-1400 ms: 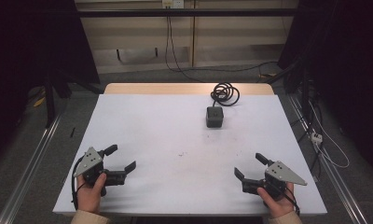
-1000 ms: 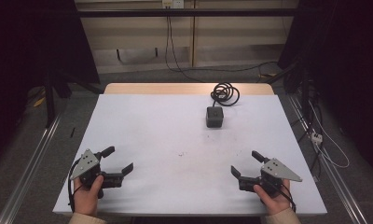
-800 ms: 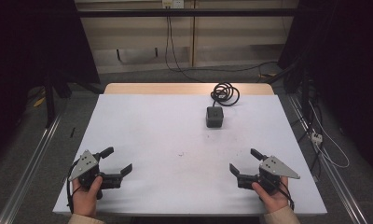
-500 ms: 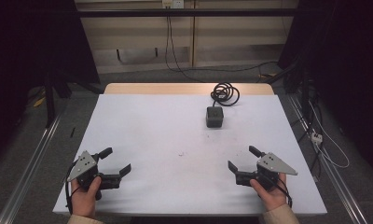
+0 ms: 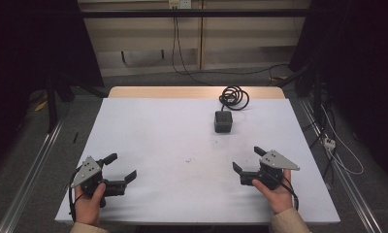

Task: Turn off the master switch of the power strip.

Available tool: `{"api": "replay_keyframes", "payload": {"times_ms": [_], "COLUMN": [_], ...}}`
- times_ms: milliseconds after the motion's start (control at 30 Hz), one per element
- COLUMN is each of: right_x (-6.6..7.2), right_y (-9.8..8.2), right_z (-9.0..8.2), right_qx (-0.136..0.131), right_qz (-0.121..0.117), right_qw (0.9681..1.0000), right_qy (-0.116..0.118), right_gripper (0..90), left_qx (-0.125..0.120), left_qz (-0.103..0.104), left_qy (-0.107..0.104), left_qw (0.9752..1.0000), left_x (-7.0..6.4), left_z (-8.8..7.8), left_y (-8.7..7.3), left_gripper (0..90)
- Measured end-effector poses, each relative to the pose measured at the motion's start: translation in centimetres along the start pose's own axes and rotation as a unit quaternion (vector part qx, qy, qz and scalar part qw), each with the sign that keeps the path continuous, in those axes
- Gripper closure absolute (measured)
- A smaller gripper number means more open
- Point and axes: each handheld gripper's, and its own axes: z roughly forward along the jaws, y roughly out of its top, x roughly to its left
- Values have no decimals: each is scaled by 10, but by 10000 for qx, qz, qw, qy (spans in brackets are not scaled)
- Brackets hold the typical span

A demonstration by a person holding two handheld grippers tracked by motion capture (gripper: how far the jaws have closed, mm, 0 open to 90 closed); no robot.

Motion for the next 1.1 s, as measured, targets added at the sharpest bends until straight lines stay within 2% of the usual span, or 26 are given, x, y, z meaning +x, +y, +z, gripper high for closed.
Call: {"api": "replay_keyframes", "payload": {"times_ms": [500,800,1100], "right_x": [-8,-10,-14], "right_y": [14,28,33], "right_z": [11,22,31], "right_qx": [75,208,256], "right_qz": [133,38,99], "right_qw": [9999,9998,9996], "right_qy": [-74,-66,-84], "right_gripper": [40,44,51], "left_qx": [-17,-82,-94], "left_qz": [-4,-66,-50], "left_qy": [43,46,26], "left_qw": [10000,9999,9999], "left_x": [0,1,1], "left_z": [-4,-2,-1], "left_y": [0,1,1], "left_gripper": [23,23,23]}}
